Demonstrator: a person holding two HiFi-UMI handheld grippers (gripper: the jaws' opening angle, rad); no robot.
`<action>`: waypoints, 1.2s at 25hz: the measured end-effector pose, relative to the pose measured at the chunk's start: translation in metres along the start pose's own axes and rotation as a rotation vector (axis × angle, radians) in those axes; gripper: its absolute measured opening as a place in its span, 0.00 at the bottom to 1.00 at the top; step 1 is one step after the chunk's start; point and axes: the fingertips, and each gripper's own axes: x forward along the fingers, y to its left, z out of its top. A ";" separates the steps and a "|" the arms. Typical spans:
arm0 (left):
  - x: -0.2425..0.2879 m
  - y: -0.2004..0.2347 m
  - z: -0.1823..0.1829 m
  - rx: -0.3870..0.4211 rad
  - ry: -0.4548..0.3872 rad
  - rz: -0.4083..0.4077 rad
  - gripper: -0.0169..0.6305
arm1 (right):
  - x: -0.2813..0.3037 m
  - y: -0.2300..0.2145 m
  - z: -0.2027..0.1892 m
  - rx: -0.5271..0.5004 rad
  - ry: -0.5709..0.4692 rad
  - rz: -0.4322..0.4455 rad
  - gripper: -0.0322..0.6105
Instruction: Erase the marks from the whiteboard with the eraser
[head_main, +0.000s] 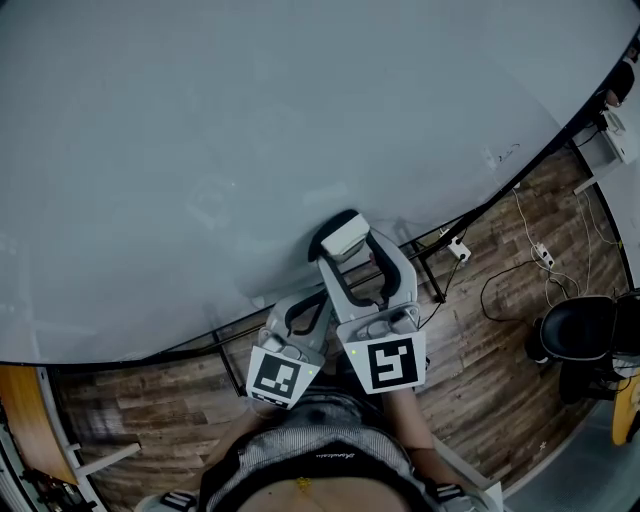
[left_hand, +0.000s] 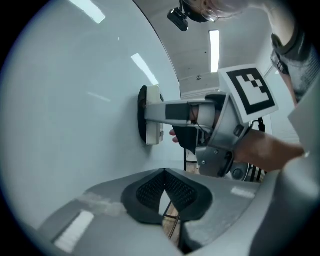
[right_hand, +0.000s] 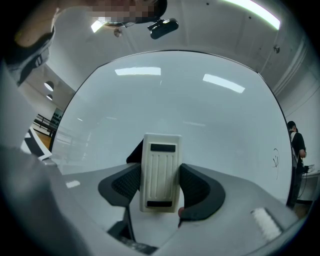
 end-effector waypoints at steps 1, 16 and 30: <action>0.001 -0.001 0.000 0.002 0.001 0.002 0.03 | -0.001 -0.003 -0.004 -0.004 0.011 -0.005 0.43; 0.015 -0.017 -0.008 0.058 0.024 0.013 0.03 | -0.015 -0.036 -0.044 0.009 0.077 -0.064 0.43; -0.017 -0.003 -0.012 0.051 0.026 0.021 0.03 | -0.008 -0.013 -0.002 -0.016 0.061 -0.082 0.43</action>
